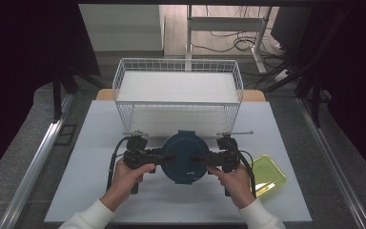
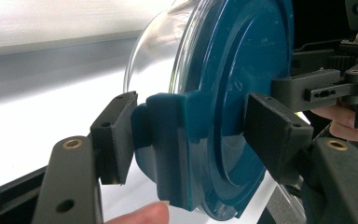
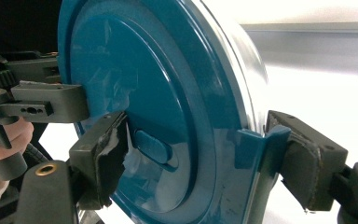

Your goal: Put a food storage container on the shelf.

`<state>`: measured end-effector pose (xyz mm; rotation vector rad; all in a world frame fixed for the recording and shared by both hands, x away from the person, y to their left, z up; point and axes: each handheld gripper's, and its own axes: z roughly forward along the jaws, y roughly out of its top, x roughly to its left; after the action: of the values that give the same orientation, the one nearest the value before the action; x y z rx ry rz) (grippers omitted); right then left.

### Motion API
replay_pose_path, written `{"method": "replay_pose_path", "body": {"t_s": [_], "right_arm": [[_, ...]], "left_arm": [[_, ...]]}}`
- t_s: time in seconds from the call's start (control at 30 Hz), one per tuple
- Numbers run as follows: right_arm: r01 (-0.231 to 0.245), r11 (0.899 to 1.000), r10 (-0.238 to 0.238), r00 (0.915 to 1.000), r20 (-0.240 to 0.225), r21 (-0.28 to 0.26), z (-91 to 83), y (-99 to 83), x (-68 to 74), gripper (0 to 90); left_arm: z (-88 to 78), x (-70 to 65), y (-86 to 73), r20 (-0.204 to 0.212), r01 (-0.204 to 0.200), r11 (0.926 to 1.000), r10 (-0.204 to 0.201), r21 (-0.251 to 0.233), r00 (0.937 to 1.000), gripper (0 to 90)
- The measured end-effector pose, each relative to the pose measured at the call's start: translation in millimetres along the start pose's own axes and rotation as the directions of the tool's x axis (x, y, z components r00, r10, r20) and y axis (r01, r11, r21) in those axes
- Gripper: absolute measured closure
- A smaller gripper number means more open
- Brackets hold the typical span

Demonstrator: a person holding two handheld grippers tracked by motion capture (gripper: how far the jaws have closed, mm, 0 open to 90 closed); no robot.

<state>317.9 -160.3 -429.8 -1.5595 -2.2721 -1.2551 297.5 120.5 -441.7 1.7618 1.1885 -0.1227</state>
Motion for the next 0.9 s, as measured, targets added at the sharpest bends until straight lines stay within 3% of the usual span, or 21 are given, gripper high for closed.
{"method": "replay_pose_path", "body": {"t_s": [0.9], "right_arm": [[0.023,0.999,-0.022,0.9996,0.019,-0.028,-13.8,16.7,7.8,22.0]], "left_arm": [[-6.1,-7.6,24.8,0.007,-0.019,0.9995,0.020,-0.025,0.9998,37.0]]}}
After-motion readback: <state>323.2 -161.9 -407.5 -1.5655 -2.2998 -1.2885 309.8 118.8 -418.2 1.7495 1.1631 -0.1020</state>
